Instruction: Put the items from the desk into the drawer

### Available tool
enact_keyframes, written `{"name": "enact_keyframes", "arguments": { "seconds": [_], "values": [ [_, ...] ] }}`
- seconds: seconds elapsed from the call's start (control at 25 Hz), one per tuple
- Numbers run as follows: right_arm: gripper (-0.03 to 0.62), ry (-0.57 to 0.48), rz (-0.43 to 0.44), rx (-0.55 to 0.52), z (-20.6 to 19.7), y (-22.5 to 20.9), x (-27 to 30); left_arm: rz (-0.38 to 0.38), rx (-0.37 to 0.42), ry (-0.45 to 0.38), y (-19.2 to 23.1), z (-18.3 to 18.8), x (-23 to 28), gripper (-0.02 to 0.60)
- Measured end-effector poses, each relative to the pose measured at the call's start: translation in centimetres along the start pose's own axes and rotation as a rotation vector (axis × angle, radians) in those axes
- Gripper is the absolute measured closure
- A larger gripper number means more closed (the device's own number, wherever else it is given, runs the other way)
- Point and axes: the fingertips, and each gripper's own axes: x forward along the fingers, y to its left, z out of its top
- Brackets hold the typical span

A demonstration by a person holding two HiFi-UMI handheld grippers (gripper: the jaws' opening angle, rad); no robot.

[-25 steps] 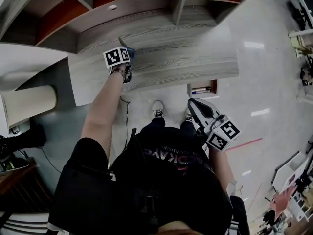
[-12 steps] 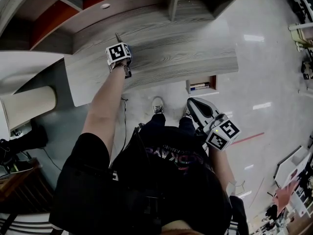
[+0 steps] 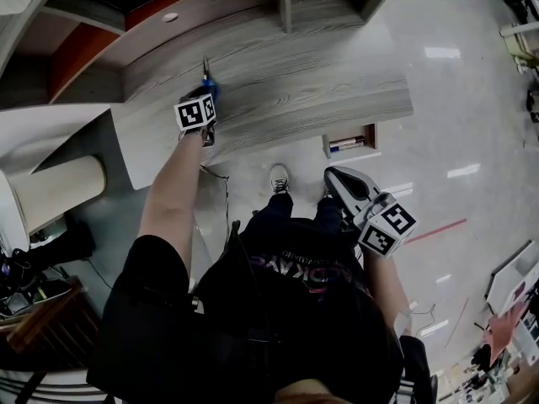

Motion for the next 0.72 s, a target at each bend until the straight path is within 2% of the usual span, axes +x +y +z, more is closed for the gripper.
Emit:
{"name": "enact_keyframes", "arguments": {
  "seconds": [0.24, 0.52, 0.72],
  "values": [
    [0.583, 0.023, 0.017, 0.007, -0.5, 0.1, 1.0, -0.034, 0.107, -0.030, -0.2, -0.1, 0.0, 0.466],
    [0.583, 0.039, 0.040, -0.002, -0.4, 0.8, 2.2, -0.055, 0.074, 0.058, -0.3, 0.1, 0.1, 0.476],
    [0.583, 0.042, 0.041, -0.012, -0.7, 1.3, 2.5, -0.075, 0.007, 0.081, 0.0, 0.0, 0.2, 0.485]
  ]
}}
